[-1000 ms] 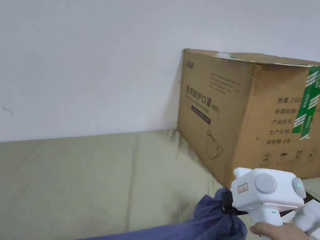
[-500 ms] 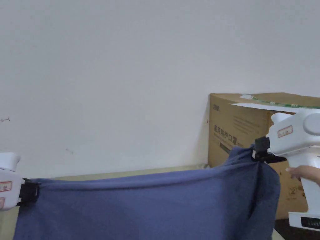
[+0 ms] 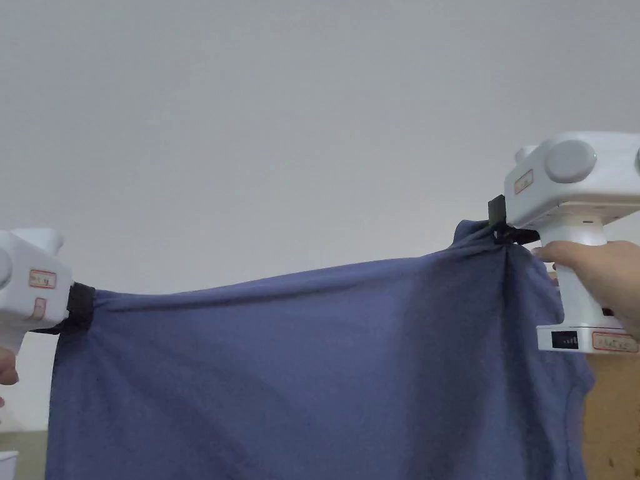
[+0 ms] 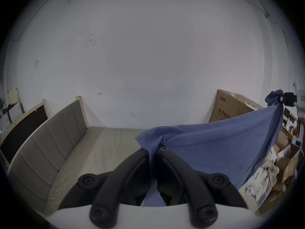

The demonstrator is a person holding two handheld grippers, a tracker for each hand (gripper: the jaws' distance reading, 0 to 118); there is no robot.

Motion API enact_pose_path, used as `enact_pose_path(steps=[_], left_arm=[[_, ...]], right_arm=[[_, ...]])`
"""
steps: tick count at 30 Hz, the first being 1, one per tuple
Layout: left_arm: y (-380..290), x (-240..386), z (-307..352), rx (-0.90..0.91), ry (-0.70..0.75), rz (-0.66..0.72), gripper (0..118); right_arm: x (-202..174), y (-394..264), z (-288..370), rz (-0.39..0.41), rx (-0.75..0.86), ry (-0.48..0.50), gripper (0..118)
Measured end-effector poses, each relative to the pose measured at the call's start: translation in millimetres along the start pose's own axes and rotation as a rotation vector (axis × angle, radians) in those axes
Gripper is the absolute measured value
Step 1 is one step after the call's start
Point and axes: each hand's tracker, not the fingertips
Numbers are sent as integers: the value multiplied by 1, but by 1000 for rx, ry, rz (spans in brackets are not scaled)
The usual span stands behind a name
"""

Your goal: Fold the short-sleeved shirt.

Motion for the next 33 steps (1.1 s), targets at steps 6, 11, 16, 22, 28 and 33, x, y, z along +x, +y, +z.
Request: enact_pose_path(steps=[6, 11, 16, 22, 28, 33], left_arm=[[61, 7, -52, 114, -2, 86, 5], [82, 9, -86, 184, -6, 193, 5], [47, 13, -122, 131, 40, 152, 5], [-86, 22, -164, -148, 21, 156, 5], [-305, 26, -154, -565, -28, 130, 5], [-408, 4, -87, -653, -68, 76, 5]], right_arm=[[-13, 44, -38, 49, 93, -51, 4], [-21, 58, -59, 110, 184, -109, 4], [-25, 13, -74, 130, 253, -107, 4], [-17, -151, -129, 122, -79, -18, 4], [17, -403, -135, -7, -592, 16, 4], [42, -524, -61, 78, -813, 127, 4]])
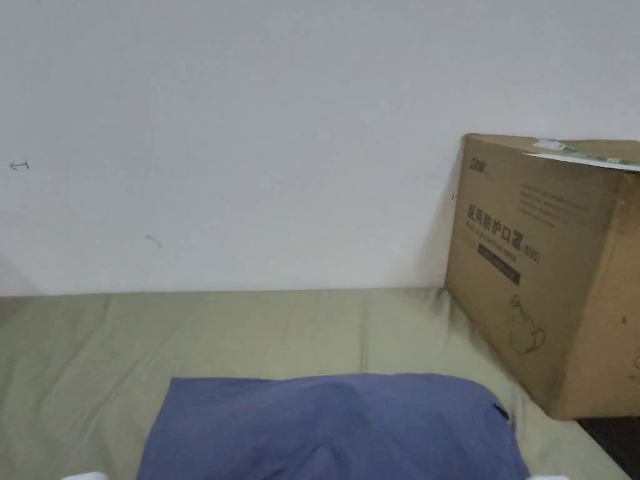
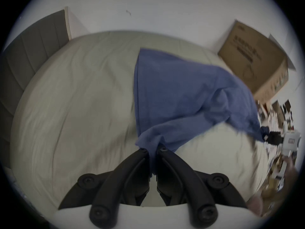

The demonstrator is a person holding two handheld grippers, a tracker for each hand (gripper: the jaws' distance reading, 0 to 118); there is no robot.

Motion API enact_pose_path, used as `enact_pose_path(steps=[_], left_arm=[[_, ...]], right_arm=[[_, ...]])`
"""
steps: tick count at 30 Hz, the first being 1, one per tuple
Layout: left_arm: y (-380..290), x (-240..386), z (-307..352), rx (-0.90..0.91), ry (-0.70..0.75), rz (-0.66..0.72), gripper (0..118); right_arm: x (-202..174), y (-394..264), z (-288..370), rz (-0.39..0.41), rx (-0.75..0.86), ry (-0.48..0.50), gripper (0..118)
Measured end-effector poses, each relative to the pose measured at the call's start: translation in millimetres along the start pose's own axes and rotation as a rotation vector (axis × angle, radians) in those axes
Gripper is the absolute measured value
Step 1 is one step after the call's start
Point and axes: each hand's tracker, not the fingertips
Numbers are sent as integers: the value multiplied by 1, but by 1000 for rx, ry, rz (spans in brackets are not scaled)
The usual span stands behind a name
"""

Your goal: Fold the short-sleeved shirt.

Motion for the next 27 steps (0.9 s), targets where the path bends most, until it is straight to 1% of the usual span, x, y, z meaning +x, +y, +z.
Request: enact_pose_path(steps=[1, 2, 3, 4, 5, 8, 10, 12, 14, 15, 17, 20, 21, 22, 23, 24, 25, 26, 27], left_arm=[[-21, -5, 11, -15, 1, -24, 5], [-37, -8, 19, -21, -13, -73, 5], [-53, -11, 29, -23, -6, -121, 5], [-65, -14, 40, -18, 10, -153, 5], [-81, -18, 54, -5, 13, -159, 5], [-108, -37, 83, -1, -13, -117, 5], [-127, -44, 97, -11, -12, -127, 5], [-145, -50, 106, -54, -16, -160, 5], [-160, -50, 113, -79, -25, -183, 5], [-168, -49, 117, -84, -19, -199, 5], [-178, -47, 121, -96, -14, -234, 5], [-183, -51, 115, -136, -20, -234, 6], [-183, -52, 110, -172, -40, -210, 13], [-182, -56, 108, -210, -71, -170, 39], [-183, -60, 105, -248, -83, -127, 92], [-186, -63, 105, -270, -101, -104, 113], [-189, -63, 108, -276, -125, -96, 113], [-189, -66, 116, -243, -154, -103, 108], [-187, -66, 122, -246, -157, -99, 109]], right_arm=[[3, -16, 8, 12, 2, 7, 4], [2, -35, 22, 27, -2, 35, 4], [6, -48, 33, 33, -6, 40, 4], [10, -61, 43, 24, -3, 38, 4], [13, -75, 55, 26, -9, 40, 4], [21, -111, 84, 41, -33, 42, 5], [26, -131, 98, 71, -54, 46, 4], [29, -147, 110, 66, -73, 53, 4], [28, -158, 117, 47, -103, 76, 4], [26, -163, 119, 52, -119, 77, 4], [23, -169, 113, 72, -165, 60, 4], [16, -175, 98, 47, -197, 50, 4], [14, -176, 95, 35, -192, 41, 6], [17, -177, 90, 18, -171, 41, 18], [16, -177, 91, -2, -155, 40, 63], [16, -177, 93, -30, -159, 46, 96], [17, -177, 96, -61, -174, 78, 113], [20, -176, 100, -90, -183, 119, 116], [20, -175, 109, -103, -184, 154, 116]])
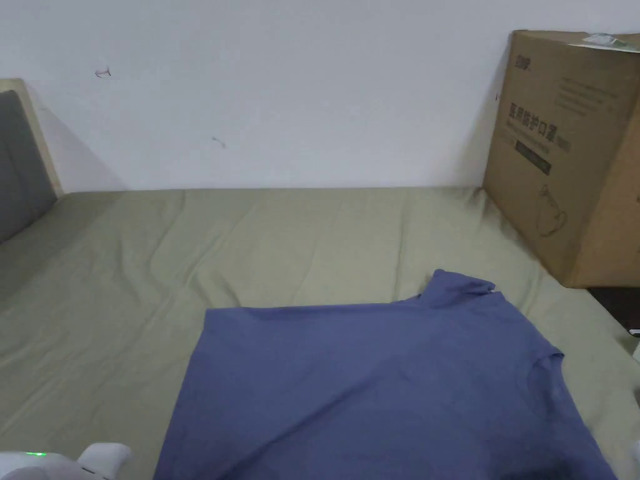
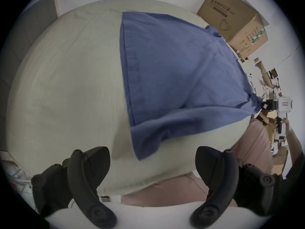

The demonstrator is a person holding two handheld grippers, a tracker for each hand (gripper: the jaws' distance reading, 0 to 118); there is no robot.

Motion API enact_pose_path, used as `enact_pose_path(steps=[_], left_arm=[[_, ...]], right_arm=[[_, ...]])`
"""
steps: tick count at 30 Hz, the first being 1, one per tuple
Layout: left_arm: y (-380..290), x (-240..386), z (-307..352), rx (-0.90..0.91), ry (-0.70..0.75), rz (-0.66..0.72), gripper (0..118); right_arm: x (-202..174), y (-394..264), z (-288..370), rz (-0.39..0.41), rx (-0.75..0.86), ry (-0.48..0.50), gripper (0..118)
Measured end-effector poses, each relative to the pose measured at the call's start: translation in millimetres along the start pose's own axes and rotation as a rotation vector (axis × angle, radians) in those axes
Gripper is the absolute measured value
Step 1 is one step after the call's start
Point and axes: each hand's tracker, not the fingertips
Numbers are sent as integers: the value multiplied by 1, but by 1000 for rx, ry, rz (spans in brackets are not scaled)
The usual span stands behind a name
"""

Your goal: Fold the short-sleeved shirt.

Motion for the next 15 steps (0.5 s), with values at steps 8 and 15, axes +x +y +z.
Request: enact_pose_path(steps=[8, 15], left_arm=[[0, 58, 115, 654, -60, 108, 93], [-45, 132, 139, 1229, 246, 29, 0]], right_arm=[[-84, -21, 116, 119, 658, 71, 113], [-157, -61, 146, 54, 1214, -30, 5]])
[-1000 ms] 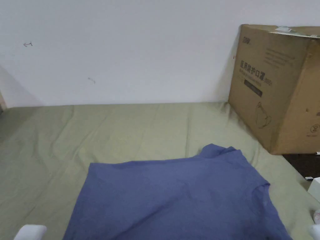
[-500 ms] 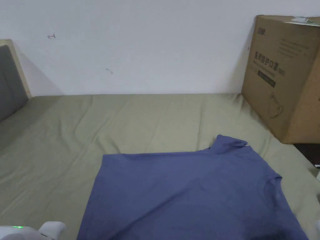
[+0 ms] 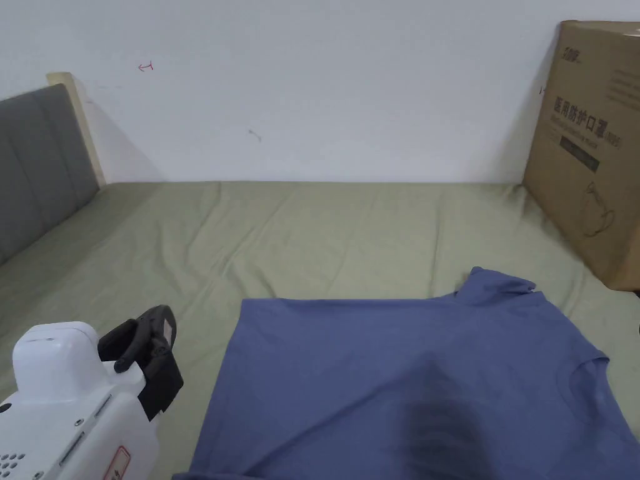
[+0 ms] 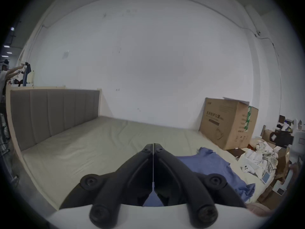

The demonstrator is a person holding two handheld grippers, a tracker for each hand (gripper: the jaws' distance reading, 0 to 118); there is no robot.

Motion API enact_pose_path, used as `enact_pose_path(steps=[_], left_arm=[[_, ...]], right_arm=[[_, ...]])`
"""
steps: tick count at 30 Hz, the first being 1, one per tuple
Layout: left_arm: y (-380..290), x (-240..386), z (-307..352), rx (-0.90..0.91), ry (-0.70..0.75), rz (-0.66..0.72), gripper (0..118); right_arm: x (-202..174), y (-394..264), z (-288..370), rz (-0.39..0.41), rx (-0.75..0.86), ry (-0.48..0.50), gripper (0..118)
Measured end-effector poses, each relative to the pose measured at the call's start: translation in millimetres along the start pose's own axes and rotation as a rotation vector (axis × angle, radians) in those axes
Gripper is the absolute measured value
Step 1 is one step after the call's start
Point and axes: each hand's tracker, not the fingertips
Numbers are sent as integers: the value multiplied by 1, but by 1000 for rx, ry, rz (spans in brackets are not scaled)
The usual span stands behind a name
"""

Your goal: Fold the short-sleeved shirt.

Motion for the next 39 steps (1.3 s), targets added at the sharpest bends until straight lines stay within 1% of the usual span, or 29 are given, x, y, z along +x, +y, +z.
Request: enact_pose_path(steps=[1, 2, 4, 6, 8, 9, 10, 11, 12, 14, 15, 16, 19, 20, 21, 22, 23, 24, 26, 28, 30, 32, 33, 34, 35, 36, 37, 38, 39], left_arm=[[3, 0, 1, -19, -45, 10, 0], [9, -2, -2, -73, -75, -5, 0], [18, -8, -21, -252, -94, -67, 0], [19, -23, -52, -594, -99, -65, 0], [0, -44, -82, -951, -121, 30, 0], [-18, -55, -90, -1042, -124, 70, 0], [-31, -63, -93, -1028, -131, 78, 0], [-48, -73, -102, -1047, -113, 72, 5], [-61, -82, -108, -1084, -72, 76, 29], [-80, -93, -117, -1122, 7, 65, 117], [-94, -93, -117, -1136, 4, 59, 117], [-99, -94, -116, -1126, -4, 56, 114], [-124, -96, -124, -1138, -7, 31, 113], [-131, -93, -125, -1137, -14, 8, 102], [-136, -90, -127, -1133, -34, -9, 72], [-138, -87, -126, -1136, -52, -23, 20], [-140, -84, -126, -1135, -91, -45, 5], [-144, -79, -126, -1141, -135, -60, 5], [-141, -69, -113, -1090, -144, -122, 5], [-136, -64, -103, -1067, -157, -132, 5], [-129, -61, -91, -1003, -119, -139, 5], [-119, -61, -83, -947, -107, -115, 5], [-115, -60, -78, -917, -107, -107, 5], [-111, -59, -74, -896, -103, -101, 5], [-107, -60, -71, -882, -99, -100, 5], [-104, -58, -68, -871, -103, -107, 5], [-102, -56, -66, -862, -105, -115, 5], [-99, -53, -64, -858, -104, -122, 5], [-97, -50, -62, -856, -106, -124, 5]], right_arm=[[-2, 2, 1, -12, -16, 50, 5], [-3, 6, -1, -20, -54, 133, 5], [-1, 8, -8, 45, -106, 133, 5], [-1, 9, -4, 74, -109, 126, 5], [1, 5, -6, 69, -150, 137, 5], [3, 2, -7, 65, -182, 148, 5], [3, -2, -9, 62, -211, 156, 5], [5, -7, -11, 60, -242, 169, 5], [6, -13, -13, 57, -265, 175, 5], [5, -21, -14, 61, -306, 133, 5], [3, -24, -13, 72, -319, 88, 5], [3, -26, -13, 63, -322, 83, 5], [9, -28, -19, 0, -355, 106, 5], [12, -31, -21, -6, -368, 97, 5], [13, -32, -24, -7, -384, 86, 5], [14, -34, -27, -7, -399, 77, 5], [15, -34, -31, -6, -414, 68, 5], [17, -37, -32, -5, -422, 62, 5], [21, -38, -36, 7, -436, 55, 5], [30, -39, -37, 10, -456, 58, 5], [48, -39, -42, -19, -492, 56, 5], [69, -43, -48, -58, -554, 12, 5], [82, -46, -54, -89, -614, -1, 9], [95, -51, -59, -116, -671, 8, 33], [111, -58, -65, -178, -716, -60, 93], [124, -69, -71, -212, -831, -88, 118], [136, -74, -78, -224, -799, -70, 117], [148, -89, -82, -261, -902, -108, 117], [160, -103, -87, -247, -965, -131, 117]])
